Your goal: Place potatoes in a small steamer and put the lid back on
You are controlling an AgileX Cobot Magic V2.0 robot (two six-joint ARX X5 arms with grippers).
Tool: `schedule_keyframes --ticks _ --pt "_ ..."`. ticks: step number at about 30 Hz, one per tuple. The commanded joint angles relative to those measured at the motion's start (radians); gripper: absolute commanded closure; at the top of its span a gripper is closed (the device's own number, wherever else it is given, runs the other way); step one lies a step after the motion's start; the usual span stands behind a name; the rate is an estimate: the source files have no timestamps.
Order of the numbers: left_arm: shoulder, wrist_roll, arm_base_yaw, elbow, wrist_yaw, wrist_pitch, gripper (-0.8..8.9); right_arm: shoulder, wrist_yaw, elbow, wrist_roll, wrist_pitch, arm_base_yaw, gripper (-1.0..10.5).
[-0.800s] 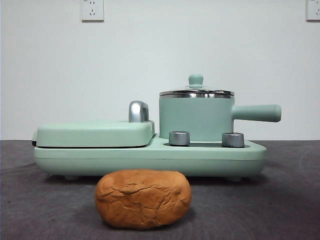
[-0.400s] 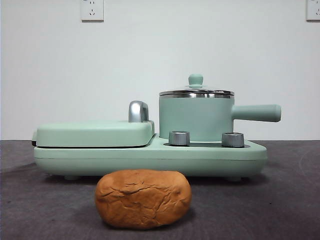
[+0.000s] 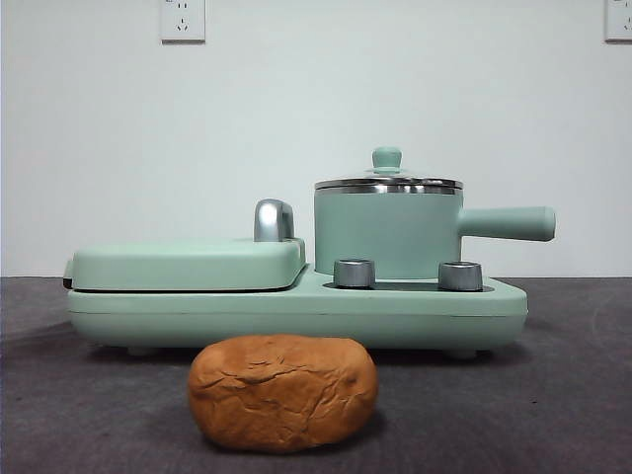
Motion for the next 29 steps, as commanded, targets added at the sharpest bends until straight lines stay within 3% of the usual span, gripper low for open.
schedule_keyframes --ticks 1,6,13,18,27,29 --pt "0.093 0.105 0.0 0.087 0.062 -0.061 8.05 0.077 -0.035 0.074 -0.125 -0.068 0.0 9.3" --pt "0.24 0.211 -0.008 0.195 0.142 -0.17 8.05 0.185 -0.082 0.163 -0.252 -0.159 0.014 9.3" --pt "0.395 0.397 -0.079 0.298 0.182 -0.268 8.05 0.276 -0.074 0.191 -0.393 -0.208 0.105 9.3" --pt "0.47 0.582 -0.162 0.35 0.181 -0.358 8.05 0.325 -0.003 0.191 -0.531 -0.27 0.195 9.3" --pt "0.537 0.831 -0.298 0.361 0.166 -0.436 8.01 0.346 0.105 0.191 -0.742 -0.336 0.312 9.3" --pt "0.541 0.846 -0.318 0.361 0.167 -0.436 7.24 0.345 0.105 0.191 -0.753 -0.342 0.316 8.6"
